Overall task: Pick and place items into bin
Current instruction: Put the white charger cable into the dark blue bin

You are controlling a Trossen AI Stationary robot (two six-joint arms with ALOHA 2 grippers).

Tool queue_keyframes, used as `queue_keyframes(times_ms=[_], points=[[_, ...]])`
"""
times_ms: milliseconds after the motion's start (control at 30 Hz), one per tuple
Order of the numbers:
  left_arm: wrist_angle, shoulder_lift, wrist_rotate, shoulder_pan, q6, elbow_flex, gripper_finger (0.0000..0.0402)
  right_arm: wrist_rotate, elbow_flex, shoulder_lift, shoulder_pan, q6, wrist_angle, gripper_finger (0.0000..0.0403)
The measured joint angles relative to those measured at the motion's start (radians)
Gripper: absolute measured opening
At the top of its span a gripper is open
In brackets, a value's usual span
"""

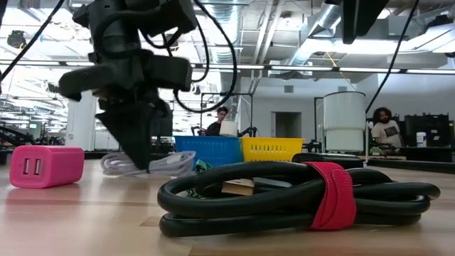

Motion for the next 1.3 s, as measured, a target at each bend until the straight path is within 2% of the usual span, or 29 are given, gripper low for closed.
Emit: queue_keyframes(times_ms=[100, 233, 500, 700, 800, 1033, 1167, 1300], points=[[-0.008, 0.0, -0.002, -0.009, 0.0, 0.036, 0.0007, 0.0, 0.0, 0.0, 0.007, 0.008, -0.027, 0.017], [-0.111, 0.0, -0.03, -0.033, 0.023, 0.131, 0.0006, 0.0, 0.0, 0.0, 0.015, 0.017, -0.047, 0.017], [-0.449, 0.0, -0.257, -0.061, 0.125, 0.402, 0.0005, 0.0, 0.0, 0.0, 0.038, 0.064, -0.098, 0.017], [-0.687, 0.0, -0.441, -0.011, 0.245, 0.603, 0.0007, 0.0, 0.0, 0.0, 0.061, 0.112, -0.132, 0.017], [-0.751, 0.0, -0.486, 0.051, 0.325, 0.675, 0.0007, 0.0, 0.0, 0.0, 0.076, 0.14, -0.147, 0.017], [-0.754, 0.0, -0.474, 0.281, 0.56, 0.757, 0.0007, 0.0, 0.0, 0.0, 0.112, 0.198, -0.165, 0.017], [-0.701, 0.0, -0.404, 0.445, 0.688, 0.759, 0.0007, 0.0, 0.0, 0.0, 0.129, 0.228, -0.165, 0.017], [-0.609, 0.0, -0.286, 0.599, 0.778, 0.759, 0.0007, -0.002, 0.0, 0.0, 0.138, 0.268, -0.165, 0.017]])
